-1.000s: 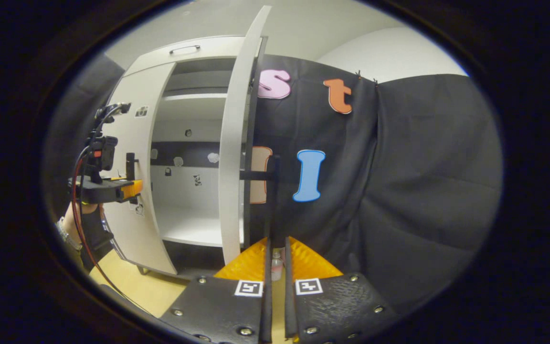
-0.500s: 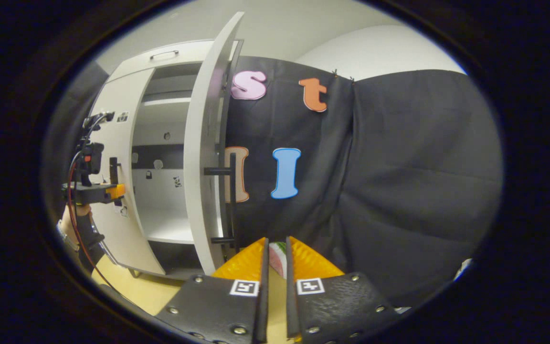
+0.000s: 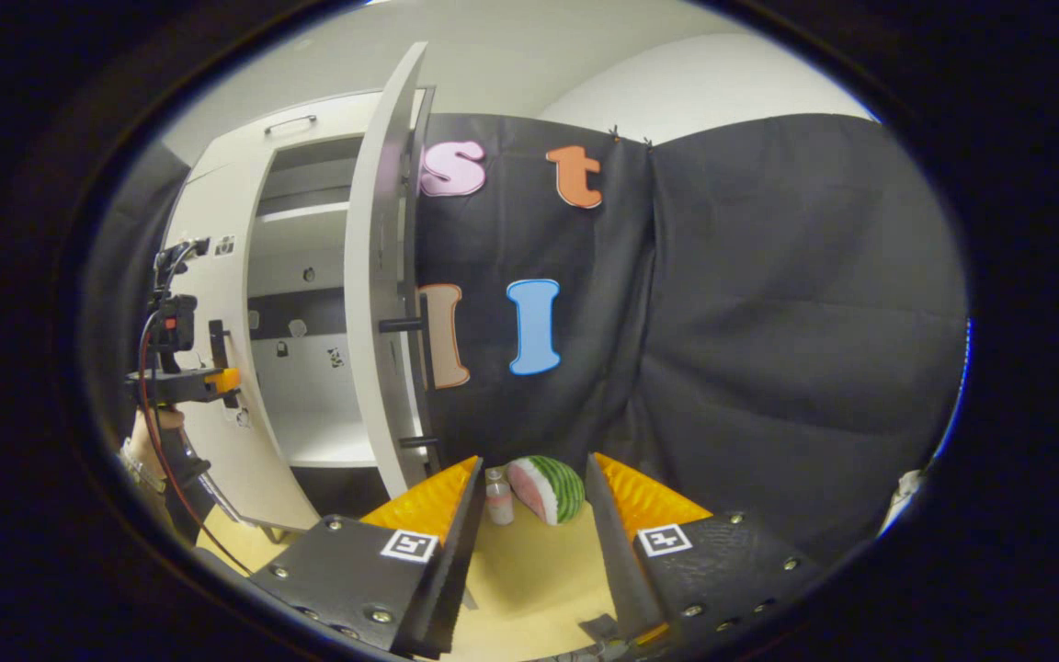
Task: Open the right door of the double-door shoe cabinet with the right hand, and open the left door with the left hand.
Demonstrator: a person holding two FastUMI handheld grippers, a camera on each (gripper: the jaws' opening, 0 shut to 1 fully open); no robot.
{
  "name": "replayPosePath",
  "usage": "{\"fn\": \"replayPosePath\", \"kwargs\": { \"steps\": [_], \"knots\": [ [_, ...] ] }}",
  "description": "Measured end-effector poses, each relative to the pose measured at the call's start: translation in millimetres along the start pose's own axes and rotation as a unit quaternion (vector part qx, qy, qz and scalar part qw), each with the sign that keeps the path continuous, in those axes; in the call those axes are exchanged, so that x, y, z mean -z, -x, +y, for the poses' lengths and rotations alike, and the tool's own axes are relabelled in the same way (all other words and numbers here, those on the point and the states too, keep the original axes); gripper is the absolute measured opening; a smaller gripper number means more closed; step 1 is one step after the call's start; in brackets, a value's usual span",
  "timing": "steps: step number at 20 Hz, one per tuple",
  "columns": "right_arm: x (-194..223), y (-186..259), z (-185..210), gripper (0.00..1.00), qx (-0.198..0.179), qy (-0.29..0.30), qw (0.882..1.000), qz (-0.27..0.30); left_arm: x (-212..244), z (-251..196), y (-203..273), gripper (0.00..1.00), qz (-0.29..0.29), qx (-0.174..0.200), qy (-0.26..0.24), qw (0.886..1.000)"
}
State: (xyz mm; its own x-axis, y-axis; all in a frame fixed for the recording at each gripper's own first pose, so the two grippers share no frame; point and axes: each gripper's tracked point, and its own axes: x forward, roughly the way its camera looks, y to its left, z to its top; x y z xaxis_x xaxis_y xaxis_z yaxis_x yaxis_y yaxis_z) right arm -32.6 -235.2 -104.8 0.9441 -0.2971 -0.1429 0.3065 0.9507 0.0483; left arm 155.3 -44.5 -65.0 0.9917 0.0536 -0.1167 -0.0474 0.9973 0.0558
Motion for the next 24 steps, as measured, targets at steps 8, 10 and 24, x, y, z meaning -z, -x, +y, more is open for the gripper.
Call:
{"fn": "replayPosePath", "kwargs": {
  "steps": [8, 10, 24],
  "knots": [
    [7.1, 1.9, 29.1, 0.64, -0.033, 0.002, 0.999, 0.009, 2.0, 4.7, 34.3, 0.18, -0.003, 0.028, 0.008, 1.000],
    [9.3, 4.4, 42.2, 0.64, -0.047, 0.004, 0.999, 0.012, 2.4, 7.2, 43.2, 0.17, -0.001, 0.034, 0.009, 0.999],
    [32.8, 16.9, 101.7, 0.64, -0.104, 0.000, 0.994, 0.032, 5.2, 18.9, 77.7, 0.17, 0.006, 0.063, 0.014, 0.998]
  ]
}}
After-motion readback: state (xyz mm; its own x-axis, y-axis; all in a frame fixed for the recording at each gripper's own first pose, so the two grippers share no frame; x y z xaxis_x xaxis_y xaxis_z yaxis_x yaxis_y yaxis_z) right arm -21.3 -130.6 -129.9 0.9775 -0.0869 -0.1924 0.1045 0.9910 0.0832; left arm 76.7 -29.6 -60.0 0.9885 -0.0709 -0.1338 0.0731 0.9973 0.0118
